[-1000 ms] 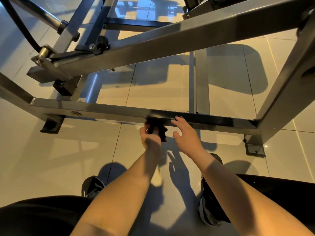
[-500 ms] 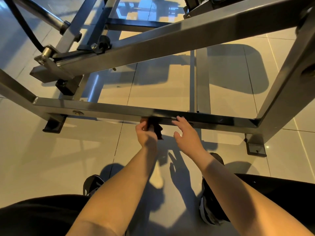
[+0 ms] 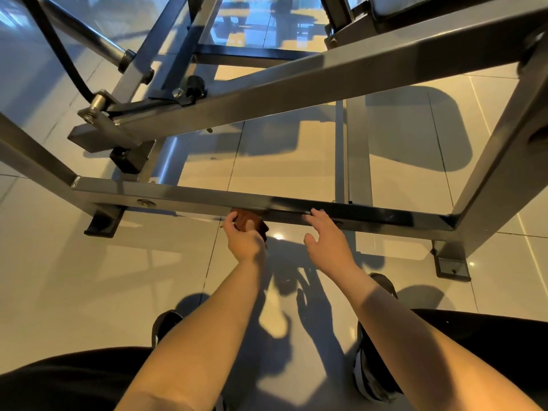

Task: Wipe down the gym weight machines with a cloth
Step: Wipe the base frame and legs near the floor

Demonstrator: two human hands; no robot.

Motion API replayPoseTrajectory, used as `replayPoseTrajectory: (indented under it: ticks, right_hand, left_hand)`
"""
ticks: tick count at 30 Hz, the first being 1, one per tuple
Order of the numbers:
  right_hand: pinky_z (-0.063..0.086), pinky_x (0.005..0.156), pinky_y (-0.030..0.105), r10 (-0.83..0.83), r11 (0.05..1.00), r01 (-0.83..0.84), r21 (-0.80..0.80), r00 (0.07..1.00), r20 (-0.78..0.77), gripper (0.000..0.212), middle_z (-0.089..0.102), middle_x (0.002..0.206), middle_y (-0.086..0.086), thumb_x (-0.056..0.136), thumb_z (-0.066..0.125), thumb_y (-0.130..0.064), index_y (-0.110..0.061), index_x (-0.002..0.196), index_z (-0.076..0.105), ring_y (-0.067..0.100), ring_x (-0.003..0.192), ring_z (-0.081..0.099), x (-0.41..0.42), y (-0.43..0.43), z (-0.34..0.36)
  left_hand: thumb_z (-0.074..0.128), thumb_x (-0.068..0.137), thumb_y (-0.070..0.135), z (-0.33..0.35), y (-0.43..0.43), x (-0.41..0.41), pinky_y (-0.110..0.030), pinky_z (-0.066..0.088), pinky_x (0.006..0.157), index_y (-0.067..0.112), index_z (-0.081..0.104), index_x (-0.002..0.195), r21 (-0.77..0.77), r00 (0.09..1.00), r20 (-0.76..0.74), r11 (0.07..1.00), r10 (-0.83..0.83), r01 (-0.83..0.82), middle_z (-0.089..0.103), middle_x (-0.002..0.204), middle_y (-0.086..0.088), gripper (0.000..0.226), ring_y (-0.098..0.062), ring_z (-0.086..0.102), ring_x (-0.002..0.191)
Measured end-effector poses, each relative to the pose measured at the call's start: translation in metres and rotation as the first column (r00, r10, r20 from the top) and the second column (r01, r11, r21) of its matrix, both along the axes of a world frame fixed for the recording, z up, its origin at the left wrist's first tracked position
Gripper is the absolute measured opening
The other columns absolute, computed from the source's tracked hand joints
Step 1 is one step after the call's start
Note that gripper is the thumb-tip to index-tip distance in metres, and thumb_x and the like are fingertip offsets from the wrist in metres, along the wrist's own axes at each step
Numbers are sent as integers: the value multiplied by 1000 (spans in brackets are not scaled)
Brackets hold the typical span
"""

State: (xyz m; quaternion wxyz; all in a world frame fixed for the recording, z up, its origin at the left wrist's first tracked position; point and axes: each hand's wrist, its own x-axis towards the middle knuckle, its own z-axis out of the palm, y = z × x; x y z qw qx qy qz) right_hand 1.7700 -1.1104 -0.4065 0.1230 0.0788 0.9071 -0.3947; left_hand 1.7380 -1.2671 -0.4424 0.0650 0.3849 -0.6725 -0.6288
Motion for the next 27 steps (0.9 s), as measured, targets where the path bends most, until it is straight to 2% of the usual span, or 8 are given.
replayPoseTrajectory:
  ticks: [3,8,14,16,19,22,24,27]
  right_hand:
    - [18,119,26,-1,1000,1,-7,1000,-5,49,29,164,-9,102,48,-12,-24,149,47,8,154,14,0,0,0]
    - [19,119,28,-30,999,30,-19,1000,9,48,33,162,-9,104,50,-14,-28,149,47,9,153,20,3,4,2]
    - [18,120,26,-25,999,26,-45,1000,19,49,31,163,-9,103,47,-13,-25,151,46,8,153,17,5,3,3]
    - [19,120,26,-18,998,19,-55,1000,23,49,30,164,-8,104,47,-13,-26,151,45,8,153,17,5,3,5]
    - [23,119,27,-70,992,74,-104,996,47,48,33,162,-8,104,49,-14,-29,150,46,10,152,23,11,7,8]
    - [29,116,28,-161,975,168,-144,985,58,46,44,155,-6,104,49,-13,-28,148,48,14,146,35,18,18,7]
    - [35,110,25,-253,948,260,-186,966,62,45,52,149,-4,104,50,-12,-26,147,50,15,138,46,23,27,7]
    - [41,105,22,-354,900,356,-252,934,56,43,58,142,-2,103,51,-10,-24,144,52,13,130,53,30,38,9]
  left_hand:
    - [49,104,6,6,27,12,-33,46,102,21,45,143,-4,989,-89,993,-118,118,55,134,-10,43,-25,53,125]
    - [49,105,18,15,52,29,-27,42,100,20,42,151,-287,882,-74,857,-465,428,49,138,-8,47,-20,50,125]
    - [46,105,25,19,17,6,-35,54,92,15,59,116,-629,883,-83,711,-462,313,61,111,-8,20,-24,61,102]
    - [52,106,25,21,27,9,-27,49,99,16,54,118,-477,930,-158,850,-333,223,58,118,-9,15,-18,59,113]
    - [52,106,19,18,45,14,-24,45,106,12,52,133,-358,897,-180,877,-403,322,59,129,-6,28,-18,56,125]
    - [52,105,15,16,67,16,-8,42,94,18,50,145,-367,744,-81,713,-664,597,52,131,16,40,-13,54,124]
    - [48,106,14,20,82,15,-14,38,101,22,46,150,-395,625,42,562,-779,727,43,143,10,45,-13,49,127]
    - [44,107,14,31,96,9,-16,31,103,18,46,150,-311,588,58,546,-806,778,39,151,-3,44,-18,45,133]
